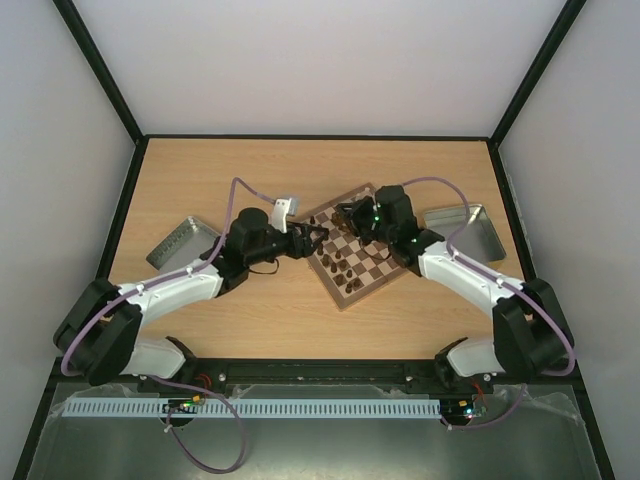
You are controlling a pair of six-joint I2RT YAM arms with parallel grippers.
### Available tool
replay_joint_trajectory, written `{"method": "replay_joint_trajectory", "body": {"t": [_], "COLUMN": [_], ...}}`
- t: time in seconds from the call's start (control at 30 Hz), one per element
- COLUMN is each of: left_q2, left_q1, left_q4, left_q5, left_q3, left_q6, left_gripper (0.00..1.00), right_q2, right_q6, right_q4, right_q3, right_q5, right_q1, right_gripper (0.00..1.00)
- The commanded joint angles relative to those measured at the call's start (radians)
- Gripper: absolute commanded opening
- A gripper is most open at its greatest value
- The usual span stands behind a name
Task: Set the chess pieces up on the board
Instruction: Place the chess piece on the chessboard.
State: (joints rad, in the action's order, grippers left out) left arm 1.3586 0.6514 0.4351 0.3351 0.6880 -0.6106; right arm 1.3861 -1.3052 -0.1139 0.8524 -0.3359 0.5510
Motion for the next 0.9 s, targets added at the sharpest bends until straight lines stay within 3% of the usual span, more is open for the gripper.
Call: {"method": "replay_joint_trajectory", "body": {"t": [0.0,0.2,0.37,0.57,0.87], "left_q2": [-0.02,0.025,0.083,0.1,0.06], "left_q1": [0.033,0.068,0.097,0.116,0.125], "left_q4": [0.159,0.231,0.221,0.256,0.35], "left_q5": [-0.028,-0.024,-0.024,-0.06,-0.068], "left_q3": [-0.026,0.005,0.048,0.054,-0.002], "left_q6": [0.041,0.045,0.058,0.046,0.053], "left_gripper": [0.66,0.64,0.49,0.41,0.46], "right_q2": [-0.061,-0.117,-0.162,-0.202,-0.228], "right_q6": [-0.262,-0.387,-0.42,-0.434,-0.408], "right_q4": [-0.117,-0.143,-0.135,-0.133,-0.102], "right_q3": [-0.049,-0.105,-0.118,-0.134,-0.149], "right_q5": [-0.015,-0.051,-0.056,-0.07,-0.047], "right_q1": [0.004,0.021,0.032,0.032,0.032], "right_gripper": [0.1,0.09,0.09,0.1,0.1]}}
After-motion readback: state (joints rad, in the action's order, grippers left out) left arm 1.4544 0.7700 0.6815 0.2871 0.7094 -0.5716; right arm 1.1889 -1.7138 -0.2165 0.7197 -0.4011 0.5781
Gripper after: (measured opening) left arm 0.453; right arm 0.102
